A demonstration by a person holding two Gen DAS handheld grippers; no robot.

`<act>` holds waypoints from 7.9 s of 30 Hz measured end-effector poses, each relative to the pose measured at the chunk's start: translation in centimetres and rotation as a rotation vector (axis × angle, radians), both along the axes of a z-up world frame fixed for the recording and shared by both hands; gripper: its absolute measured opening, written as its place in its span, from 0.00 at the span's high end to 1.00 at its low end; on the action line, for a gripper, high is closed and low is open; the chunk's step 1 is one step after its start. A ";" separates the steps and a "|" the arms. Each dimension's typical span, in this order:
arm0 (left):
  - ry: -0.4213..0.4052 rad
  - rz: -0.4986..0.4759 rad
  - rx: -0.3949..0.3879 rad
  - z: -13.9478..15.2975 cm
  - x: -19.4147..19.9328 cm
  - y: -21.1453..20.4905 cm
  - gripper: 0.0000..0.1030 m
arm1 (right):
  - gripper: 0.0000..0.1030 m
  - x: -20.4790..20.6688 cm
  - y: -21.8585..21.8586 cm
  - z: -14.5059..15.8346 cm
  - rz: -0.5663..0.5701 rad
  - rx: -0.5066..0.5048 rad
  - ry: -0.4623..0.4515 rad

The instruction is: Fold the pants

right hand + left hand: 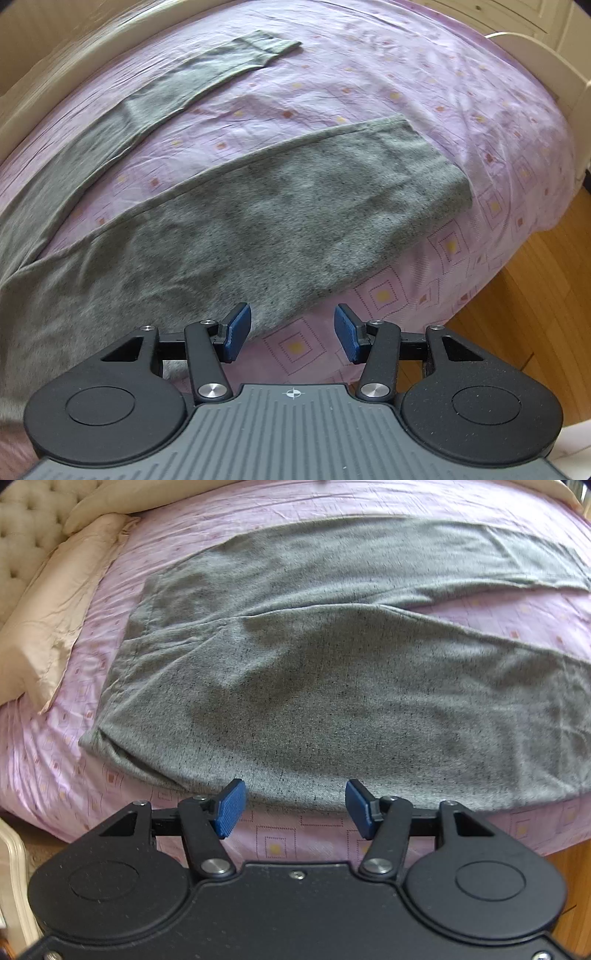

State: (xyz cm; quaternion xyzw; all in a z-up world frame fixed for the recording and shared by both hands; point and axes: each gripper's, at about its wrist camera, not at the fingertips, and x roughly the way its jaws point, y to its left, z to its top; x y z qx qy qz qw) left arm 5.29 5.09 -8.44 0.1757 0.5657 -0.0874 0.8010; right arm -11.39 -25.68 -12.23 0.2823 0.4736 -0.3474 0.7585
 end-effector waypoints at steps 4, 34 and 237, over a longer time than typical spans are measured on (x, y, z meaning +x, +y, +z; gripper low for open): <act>0.016 -0.057 0.020 -0.7 1.1 -0.5 0.39 | 0.52 -0.2 -2.0 -1.8 -0.123 0.028 -0.017; 0.051 0.301 -0.058 -3.2 7.2 11.0 0.36 | 0.95 5.5 -5.8 2.0 -0.230 0.054 -0.034; -0.048 0.205 0.169 -5.9 34.0 -3.2 0.19 | 0.85 29.0 -10.9 5.4 0.515 -0.280 -0.137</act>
